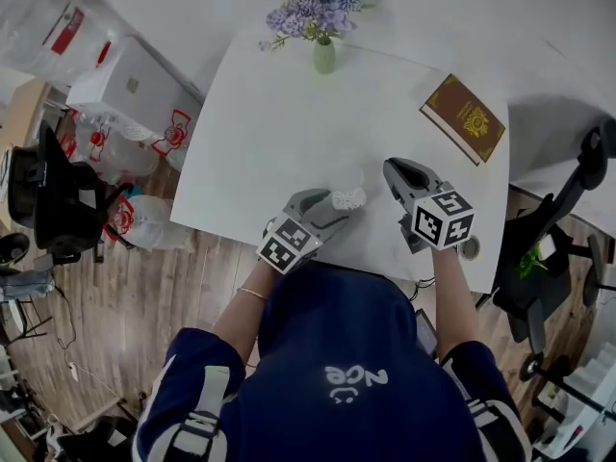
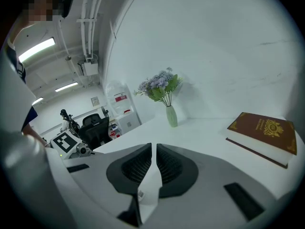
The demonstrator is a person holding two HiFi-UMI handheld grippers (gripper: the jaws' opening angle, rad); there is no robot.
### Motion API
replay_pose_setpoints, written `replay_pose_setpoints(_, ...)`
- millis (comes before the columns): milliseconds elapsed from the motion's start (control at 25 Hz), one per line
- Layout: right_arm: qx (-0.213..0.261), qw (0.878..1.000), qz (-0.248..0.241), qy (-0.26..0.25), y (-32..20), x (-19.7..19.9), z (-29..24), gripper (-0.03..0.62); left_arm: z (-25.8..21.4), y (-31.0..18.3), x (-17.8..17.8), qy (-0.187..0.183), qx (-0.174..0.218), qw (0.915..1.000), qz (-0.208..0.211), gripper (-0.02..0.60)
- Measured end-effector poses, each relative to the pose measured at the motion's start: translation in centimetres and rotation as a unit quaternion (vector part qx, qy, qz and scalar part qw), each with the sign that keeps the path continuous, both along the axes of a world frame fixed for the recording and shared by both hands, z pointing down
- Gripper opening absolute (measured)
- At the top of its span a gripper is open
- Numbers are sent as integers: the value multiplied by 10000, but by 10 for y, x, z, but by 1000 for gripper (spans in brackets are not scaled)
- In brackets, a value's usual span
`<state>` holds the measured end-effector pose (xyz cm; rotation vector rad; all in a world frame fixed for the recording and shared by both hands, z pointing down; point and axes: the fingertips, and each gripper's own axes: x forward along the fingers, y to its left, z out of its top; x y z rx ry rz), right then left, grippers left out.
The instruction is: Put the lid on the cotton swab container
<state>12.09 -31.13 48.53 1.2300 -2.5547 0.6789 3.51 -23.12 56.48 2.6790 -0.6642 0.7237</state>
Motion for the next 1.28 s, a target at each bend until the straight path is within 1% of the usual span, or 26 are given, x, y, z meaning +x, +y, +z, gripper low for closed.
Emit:
replay_pose_setpoints(120,-113,9997,-223,26,-12,-9,2,58,5,-5,3,-83,-89,9998,163,273)
replay_pose_setpoints(280,-342,9968,-693,216,-22,-24,9,58,12,-7,9,-257,-106,9989,365,272)
replay_pose_setpoints(360,-465,9943,-917,299,-26,-32,13,58,14,-9,9,-312,-51,9987,400,245)
replay_pose_setpoints(400,-548,9928,-1018,327,-27,-35,16,58,15,-9,8,-318,-37,9986,430,245)
replay_pose_setpoints(600,-1140,9847,-1270,346,-38,-45,41,57,17,-11,8,-263,-54,9981,556,241)
replay_pose_setpoints(720,-1576,9751,-1525,336,-38,-51,59,57,19,-11,8,-242,-63,9980,574,241)
replay_pose_setpoints(800,-1755,9697,-1674,292,-34,-54,64,57,19,-10,8,-246,-39,9980,578,241)
replay_pose_setpoints(1000,-1939,9620,-1916,-157,-29,-64,57,57,24,-10,4,-347,-34,9977,582,239)
replay_pose_setpoints(1280,-1892,9598,-2056,-276,-21,-69,50,57,22,-11,6,-284,3,9978,598,239)
